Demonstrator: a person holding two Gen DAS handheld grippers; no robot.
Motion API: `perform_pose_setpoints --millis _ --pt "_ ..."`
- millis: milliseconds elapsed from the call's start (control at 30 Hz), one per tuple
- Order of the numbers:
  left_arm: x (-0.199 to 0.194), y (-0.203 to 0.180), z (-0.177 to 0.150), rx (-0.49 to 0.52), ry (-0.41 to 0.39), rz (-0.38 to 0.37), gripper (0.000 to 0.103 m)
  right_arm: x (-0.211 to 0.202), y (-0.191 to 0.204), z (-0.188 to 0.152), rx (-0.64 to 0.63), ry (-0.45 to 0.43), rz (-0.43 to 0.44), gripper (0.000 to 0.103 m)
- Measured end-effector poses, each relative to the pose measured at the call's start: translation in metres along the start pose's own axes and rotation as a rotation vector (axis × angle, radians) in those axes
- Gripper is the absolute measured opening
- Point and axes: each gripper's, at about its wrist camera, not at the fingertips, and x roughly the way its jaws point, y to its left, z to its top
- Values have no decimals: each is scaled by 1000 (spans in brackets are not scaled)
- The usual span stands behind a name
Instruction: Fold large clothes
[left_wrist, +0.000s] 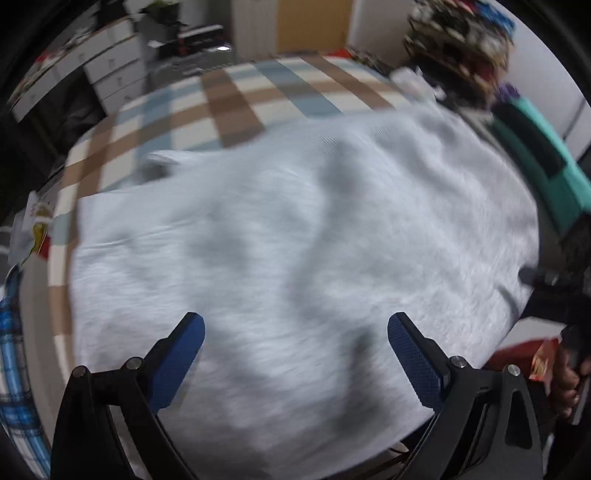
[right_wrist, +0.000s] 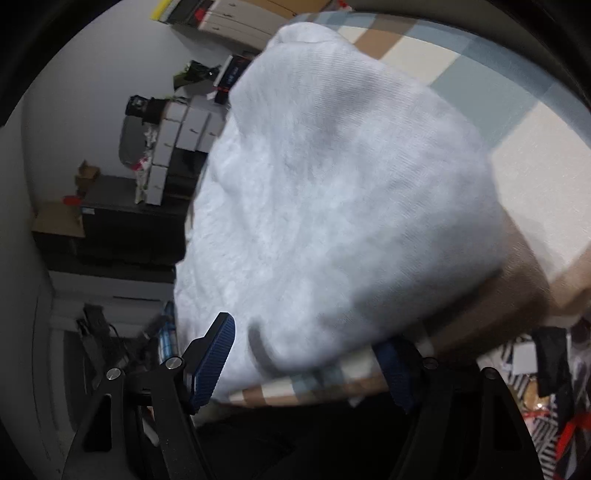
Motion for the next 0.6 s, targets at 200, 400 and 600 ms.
perform_pose_setpoints --millis 200,400,600 --pt "30 12 5 -40 48 -37 97 12 20 12 0 -56 -130 91" --pt "35 13 8 -43 34 -48 100 4 7 29 42 -154 -100 55" --pt "31 3 6 -36 27 -57 100 17 -7 51 99 -129 -80 55"
